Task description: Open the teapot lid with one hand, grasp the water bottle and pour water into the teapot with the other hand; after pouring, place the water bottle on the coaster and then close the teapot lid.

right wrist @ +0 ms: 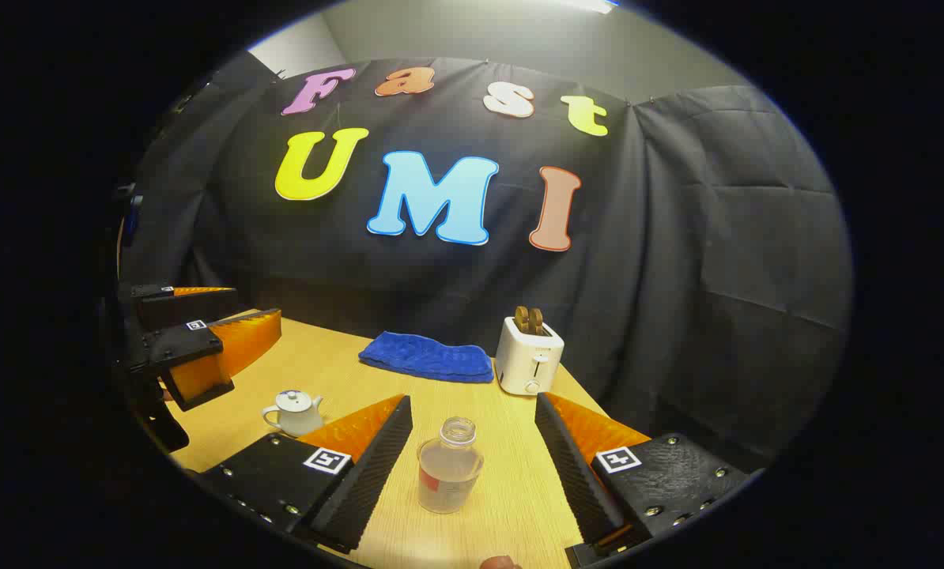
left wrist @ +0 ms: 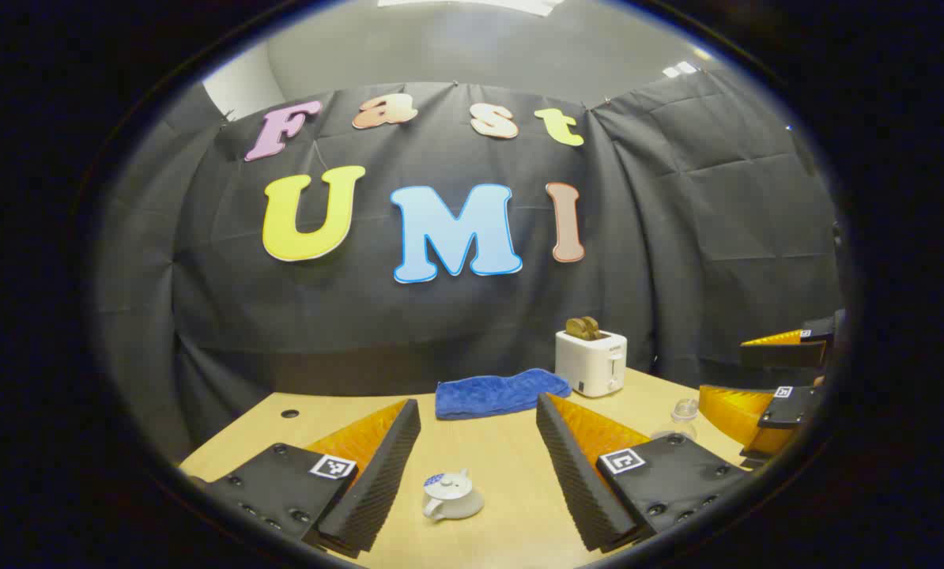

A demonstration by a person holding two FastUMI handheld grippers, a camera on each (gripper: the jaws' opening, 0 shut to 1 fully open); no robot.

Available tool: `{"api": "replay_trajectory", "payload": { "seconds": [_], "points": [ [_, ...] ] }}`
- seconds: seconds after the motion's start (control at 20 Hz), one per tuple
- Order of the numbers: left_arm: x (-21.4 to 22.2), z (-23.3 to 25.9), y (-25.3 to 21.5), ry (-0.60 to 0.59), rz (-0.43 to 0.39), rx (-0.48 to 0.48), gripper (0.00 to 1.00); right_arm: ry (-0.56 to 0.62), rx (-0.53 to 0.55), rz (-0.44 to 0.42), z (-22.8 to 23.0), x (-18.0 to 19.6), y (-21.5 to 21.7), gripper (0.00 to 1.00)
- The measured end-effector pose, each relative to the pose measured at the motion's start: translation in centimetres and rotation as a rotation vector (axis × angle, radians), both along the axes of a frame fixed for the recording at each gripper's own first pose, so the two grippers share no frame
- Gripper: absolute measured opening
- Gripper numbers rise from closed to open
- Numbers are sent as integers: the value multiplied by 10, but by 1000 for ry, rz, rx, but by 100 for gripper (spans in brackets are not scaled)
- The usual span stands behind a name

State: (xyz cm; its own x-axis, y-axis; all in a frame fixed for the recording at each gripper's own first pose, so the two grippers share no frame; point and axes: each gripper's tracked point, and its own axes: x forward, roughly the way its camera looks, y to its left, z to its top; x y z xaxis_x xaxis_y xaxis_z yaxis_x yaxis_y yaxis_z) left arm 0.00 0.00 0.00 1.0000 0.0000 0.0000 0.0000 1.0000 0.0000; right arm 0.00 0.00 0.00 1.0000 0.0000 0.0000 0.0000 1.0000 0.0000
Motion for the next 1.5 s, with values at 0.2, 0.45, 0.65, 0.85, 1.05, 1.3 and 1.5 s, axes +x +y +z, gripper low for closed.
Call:
{"api": "replay_trajectory", "payload": {
  "seconds": [0.2,0.45,0.65,0.85,1.05,1.3,1.5],
  "points": [
    [8,-5,1,11,-3,6,100,14,13,-9,-4,5,-5,97],
    [22,-24,7,51,-2,6,100,28,10,-7,-6,12,-9,97],
    [37,-44,13,76,14,-13,100,71,29,27,-23,15,0,97],
    [58,-73,15,111,9,-9,100,132,45,46,-49,24,6,97],
    [79,-104,18,143,-3,-16,100,192,71,54,-84,38,13,97],
    [106,-142,21,180,-3,-28,100,235,99,63,-108,52,23,97],
    [118,-171,22,198,-15,-42,100,247,92,61,-125,63,27,98]
  ]
}}
